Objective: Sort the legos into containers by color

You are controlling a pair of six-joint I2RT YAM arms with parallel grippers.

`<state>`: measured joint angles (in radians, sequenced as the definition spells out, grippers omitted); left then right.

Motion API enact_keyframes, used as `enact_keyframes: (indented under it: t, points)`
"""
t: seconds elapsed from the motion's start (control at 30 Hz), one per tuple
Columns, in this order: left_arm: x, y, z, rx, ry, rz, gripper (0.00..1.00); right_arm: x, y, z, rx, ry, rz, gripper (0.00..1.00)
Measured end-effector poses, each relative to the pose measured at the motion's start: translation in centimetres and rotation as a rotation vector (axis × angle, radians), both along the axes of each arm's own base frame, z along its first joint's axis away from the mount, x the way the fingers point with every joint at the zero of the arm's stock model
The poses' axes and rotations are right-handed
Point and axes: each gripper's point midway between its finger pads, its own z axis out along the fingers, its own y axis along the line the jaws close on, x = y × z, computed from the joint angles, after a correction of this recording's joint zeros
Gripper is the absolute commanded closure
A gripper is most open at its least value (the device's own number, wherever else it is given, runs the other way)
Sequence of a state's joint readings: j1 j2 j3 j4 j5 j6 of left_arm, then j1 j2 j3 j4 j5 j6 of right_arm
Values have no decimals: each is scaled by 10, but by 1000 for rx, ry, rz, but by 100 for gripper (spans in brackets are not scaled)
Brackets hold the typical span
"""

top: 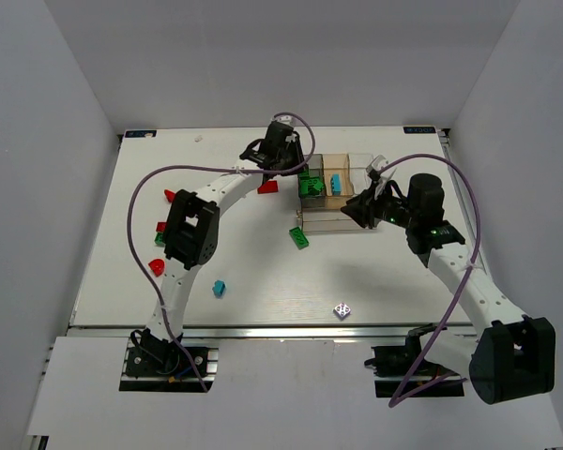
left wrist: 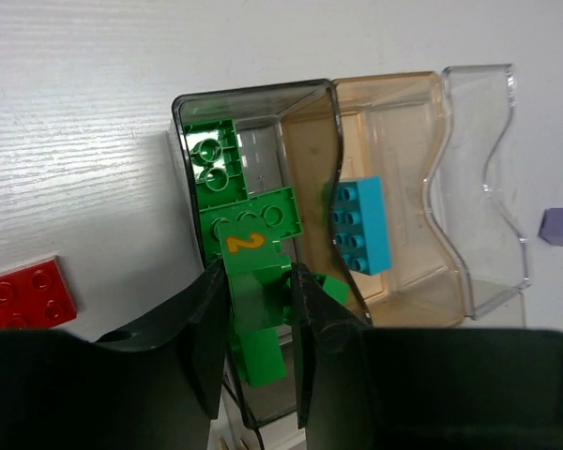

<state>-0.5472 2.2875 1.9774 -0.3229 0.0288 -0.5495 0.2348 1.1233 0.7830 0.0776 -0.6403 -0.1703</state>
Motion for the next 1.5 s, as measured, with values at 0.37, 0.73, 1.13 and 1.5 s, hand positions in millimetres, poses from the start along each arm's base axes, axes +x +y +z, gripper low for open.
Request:
enact_keyframes:
  t: [0.37,0.73,1.13,1.5]
  points:
    - [5,-11,-5,-21,10,-29,29,-4,6,-33,-63,37,101,41]
    - [-58,42,47,0,-26,-52,69,-43,49,-107,-281,160,252,38]
    - [-210,208,165,108,-446,164,16,-24,67,-171,-515,285,9,11]
    - [-233,256,129,237,-432,297,14,-10,97,-177,-441,327,-105,13]
